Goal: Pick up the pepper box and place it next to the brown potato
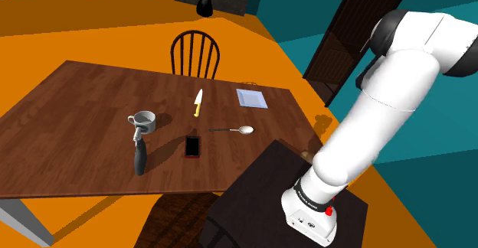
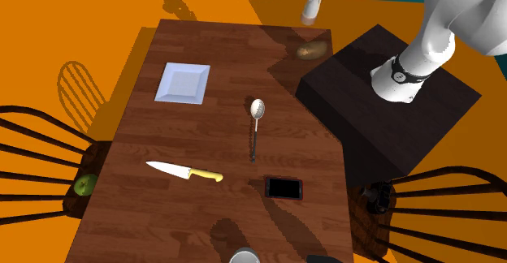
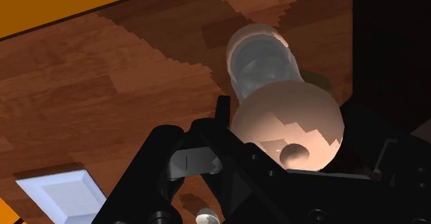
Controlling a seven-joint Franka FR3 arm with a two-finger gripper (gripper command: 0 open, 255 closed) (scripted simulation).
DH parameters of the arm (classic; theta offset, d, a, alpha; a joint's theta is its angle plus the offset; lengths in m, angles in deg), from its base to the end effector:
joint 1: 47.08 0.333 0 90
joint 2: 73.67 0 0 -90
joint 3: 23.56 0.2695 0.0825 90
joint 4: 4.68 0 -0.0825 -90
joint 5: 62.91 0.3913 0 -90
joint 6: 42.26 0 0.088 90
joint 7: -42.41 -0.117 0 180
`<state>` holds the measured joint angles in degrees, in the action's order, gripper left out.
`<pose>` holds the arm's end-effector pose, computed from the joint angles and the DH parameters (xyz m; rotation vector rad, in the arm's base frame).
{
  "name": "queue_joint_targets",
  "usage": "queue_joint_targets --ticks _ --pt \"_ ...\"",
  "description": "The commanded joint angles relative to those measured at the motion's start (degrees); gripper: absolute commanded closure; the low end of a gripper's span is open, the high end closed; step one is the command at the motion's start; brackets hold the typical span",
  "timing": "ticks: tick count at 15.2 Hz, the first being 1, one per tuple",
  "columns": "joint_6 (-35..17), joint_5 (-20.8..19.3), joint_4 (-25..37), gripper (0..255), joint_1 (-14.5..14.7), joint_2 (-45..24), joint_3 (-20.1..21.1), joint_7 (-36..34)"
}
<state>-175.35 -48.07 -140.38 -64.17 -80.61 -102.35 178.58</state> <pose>-0.0537 -0.4932 0.2478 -3.0116 -0.7972 -0.1296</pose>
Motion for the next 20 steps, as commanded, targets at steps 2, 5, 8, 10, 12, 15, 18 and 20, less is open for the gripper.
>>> queue_joint_targets --ticks 2,5,8,10,12,15,18,20 --pt "-1.21 5.97 -0.24 255 -5.22 -4.05 5.37 4.29" --pt "-2.43 10.44 -0.40 255 -9.29 -7.19 9.79 7.50" --pt "-3.63 14.40 -0.44 255 -12.70 -9.96 13.65 10.32" --pt "-4.41 16.84 -0.40 255 -14.76 -11.67 16.04 12.04" --pt "-5.19 19.18 -0.30 255 -16.68 -13.32 18.32 13.68" --pt "-6.32 22.52 -0.04 255 -19.36 -15.69 21.54 16.00" --pt "-7.42 25.68 0.34 255 -21.85 -17.98 24.60 18.19" --pt "-8.13 27.71 0.66 255 -23.41 -19.48 26.54 19.59"
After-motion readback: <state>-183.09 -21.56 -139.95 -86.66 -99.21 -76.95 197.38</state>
